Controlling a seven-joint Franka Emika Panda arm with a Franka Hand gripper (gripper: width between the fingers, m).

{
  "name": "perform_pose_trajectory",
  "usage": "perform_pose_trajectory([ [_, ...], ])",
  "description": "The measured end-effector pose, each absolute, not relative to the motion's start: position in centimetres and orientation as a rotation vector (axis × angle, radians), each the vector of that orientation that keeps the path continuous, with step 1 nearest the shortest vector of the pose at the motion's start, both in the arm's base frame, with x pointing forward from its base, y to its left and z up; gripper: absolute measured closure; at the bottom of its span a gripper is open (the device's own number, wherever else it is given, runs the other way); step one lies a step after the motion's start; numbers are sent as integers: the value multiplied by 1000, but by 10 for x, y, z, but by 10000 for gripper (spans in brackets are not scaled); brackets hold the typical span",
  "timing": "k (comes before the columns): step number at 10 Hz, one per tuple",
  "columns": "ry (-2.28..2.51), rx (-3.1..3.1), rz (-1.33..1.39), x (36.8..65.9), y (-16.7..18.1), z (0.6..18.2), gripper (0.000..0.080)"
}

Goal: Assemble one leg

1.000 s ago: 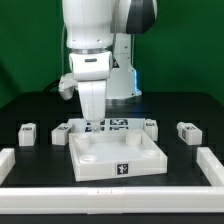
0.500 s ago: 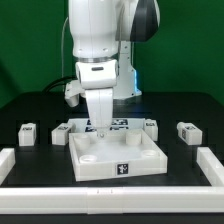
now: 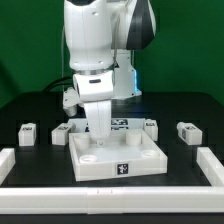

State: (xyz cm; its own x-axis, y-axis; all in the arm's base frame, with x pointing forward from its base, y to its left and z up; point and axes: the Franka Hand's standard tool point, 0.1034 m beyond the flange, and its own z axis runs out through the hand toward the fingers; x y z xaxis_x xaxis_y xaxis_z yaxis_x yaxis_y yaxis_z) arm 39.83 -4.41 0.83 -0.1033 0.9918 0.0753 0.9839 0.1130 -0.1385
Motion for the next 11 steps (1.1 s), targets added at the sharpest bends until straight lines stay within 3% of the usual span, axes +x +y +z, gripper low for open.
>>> perform_pose_trajectory([
  [1,-2227,-1996,80,398,-44,8,150],
  [4,-2225,-1998,80,398,-45,8,559],
  [5,-2225,-1998,80,398,-45,8,559],
  [6,-2228,-2001,77,399,-45,9,727],
  [11,-2230,-2004,73,400,-45,9,730],
])
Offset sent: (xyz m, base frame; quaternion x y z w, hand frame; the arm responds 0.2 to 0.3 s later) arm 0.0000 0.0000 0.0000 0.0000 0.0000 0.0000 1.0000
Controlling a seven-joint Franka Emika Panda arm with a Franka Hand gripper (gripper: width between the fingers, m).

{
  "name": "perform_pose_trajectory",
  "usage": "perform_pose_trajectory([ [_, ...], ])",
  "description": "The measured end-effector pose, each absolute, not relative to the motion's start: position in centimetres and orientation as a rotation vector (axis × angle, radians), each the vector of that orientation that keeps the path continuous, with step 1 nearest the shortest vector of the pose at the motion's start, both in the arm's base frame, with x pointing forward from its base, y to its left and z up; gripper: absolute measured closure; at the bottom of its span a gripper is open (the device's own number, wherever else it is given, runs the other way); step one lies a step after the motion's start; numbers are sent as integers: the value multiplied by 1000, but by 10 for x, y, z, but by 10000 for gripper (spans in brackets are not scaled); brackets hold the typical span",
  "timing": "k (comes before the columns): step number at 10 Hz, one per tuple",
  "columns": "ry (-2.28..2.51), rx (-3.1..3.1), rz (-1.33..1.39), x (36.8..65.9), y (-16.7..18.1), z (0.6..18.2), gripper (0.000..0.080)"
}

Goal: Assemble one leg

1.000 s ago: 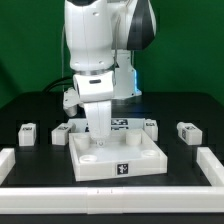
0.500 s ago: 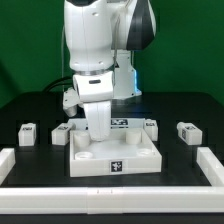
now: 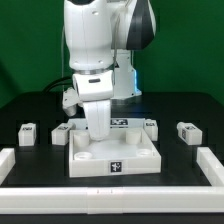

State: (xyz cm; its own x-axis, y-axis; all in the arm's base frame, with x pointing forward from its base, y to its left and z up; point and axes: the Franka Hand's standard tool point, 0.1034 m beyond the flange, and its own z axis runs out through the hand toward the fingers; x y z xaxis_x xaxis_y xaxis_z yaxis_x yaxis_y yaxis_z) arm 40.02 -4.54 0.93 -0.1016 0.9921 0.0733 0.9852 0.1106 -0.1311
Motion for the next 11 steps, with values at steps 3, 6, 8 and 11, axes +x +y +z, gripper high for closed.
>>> perform_pose_trajectory([
  [3,-2209,-2030,73,402,-45,9,729],
  [6,-2058,-2249,16,422,-35,8,729],
  [8,-2037,-2275,7,421,-32,8,730],
  [11,-2036,-2276,7,422,-32,8,730],
])
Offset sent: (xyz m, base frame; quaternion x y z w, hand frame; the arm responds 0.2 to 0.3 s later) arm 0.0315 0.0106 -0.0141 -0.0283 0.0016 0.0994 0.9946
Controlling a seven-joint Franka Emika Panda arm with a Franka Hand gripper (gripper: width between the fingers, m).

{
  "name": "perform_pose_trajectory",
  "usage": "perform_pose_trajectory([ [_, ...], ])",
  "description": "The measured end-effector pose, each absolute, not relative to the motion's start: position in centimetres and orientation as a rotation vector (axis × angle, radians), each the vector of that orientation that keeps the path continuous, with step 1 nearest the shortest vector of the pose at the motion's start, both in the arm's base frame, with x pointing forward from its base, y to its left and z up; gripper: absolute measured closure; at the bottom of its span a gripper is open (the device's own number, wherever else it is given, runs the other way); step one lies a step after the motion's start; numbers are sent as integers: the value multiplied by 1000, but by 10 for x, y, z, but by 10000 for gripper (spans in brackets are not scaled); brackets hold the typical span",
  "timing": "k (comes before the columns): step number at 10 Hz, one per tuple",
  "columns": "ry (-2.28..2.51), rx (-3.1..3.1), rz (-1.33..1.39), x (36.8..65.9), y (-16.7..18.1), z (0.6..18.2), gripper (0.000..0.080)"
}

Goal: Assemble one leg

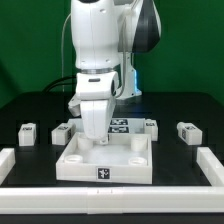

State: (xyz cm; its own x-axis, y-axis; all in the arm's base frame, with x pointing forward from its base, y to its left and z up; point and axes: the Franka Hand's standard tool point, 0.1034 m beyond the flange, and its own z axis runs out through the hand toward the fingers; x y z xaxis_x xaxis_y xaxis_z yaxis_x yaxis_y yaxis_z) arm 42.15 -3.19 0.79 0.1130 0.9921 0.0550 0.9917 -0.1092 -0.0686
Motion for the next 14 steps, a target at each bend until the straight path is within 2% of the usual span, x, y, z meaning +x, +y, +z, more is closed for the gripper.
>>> perform_pose_trajectory([
  [2,-2060,-2251,10,430,-21,8,730],
  [8,-2110,-2183,-47,471,50,8,732],
  [11,-2110,-2180,-45,479,51,8,732],
  [12,-2109,-2180,-45,478,51,8,674],
  [13,-2109,-2180,-44,478,51,8,540],
  [14,-2108,-2181,-44,478,50,7,540],
])
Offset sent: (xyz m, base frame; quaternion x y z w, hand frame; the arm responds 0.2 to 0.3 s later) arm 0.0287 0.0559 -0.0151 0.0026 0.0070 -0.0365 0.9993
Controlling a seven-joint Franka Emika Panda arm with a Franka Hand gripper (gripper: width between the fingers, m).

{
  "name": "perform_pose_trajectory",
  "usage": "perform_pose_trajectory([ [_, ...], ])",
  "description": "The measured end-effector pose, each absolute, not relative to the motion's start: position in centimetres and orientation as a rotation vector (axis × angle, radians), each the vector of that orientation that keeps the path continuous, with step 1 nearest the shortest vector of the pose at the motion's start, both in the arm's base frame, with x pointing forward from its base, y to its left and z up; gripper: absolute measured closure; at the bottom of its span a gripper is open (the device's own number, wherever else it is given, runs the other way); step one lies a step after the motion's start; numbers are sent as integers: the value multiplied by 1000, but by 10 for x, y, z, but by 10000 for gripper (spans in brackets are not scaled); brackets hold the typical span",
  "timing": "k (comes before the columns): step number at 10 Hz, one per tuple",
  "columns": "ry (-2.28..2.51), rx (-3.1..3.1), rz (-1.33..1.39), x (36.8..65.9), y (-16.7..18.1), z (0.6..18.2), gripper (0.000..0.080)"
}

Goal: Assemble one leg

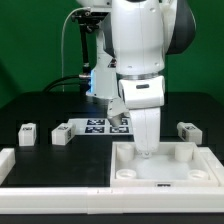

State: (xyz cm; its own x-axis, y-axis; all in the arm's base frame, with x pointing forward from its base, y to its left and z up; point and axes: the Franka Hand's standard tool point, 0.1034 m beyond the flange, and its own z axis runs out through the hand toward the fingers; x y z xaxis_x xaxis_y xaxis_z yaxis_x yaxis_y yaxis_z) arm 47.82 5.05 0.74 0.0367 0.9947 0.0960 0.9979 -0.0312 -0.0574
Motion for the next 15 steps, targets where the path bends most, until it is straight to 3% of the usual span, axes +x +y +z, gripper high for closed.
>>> perform_pose_trajectory([
  [1,-2107,-2181,-44,478,50,7,356],
  [2,-2107,-2182,-44,478,50,7,229],
  [3,-2107,-2182,-44,478,50,7,229],
  [4,-2106,-2182,-44,478,50,7,166],
  [9,-2104,-2185,-44,478,50,8,150],
  [13,-1993,-2350,-60,453,56,50,150],
  [15,-1956,-2377,-53,449,57,50,150],
])
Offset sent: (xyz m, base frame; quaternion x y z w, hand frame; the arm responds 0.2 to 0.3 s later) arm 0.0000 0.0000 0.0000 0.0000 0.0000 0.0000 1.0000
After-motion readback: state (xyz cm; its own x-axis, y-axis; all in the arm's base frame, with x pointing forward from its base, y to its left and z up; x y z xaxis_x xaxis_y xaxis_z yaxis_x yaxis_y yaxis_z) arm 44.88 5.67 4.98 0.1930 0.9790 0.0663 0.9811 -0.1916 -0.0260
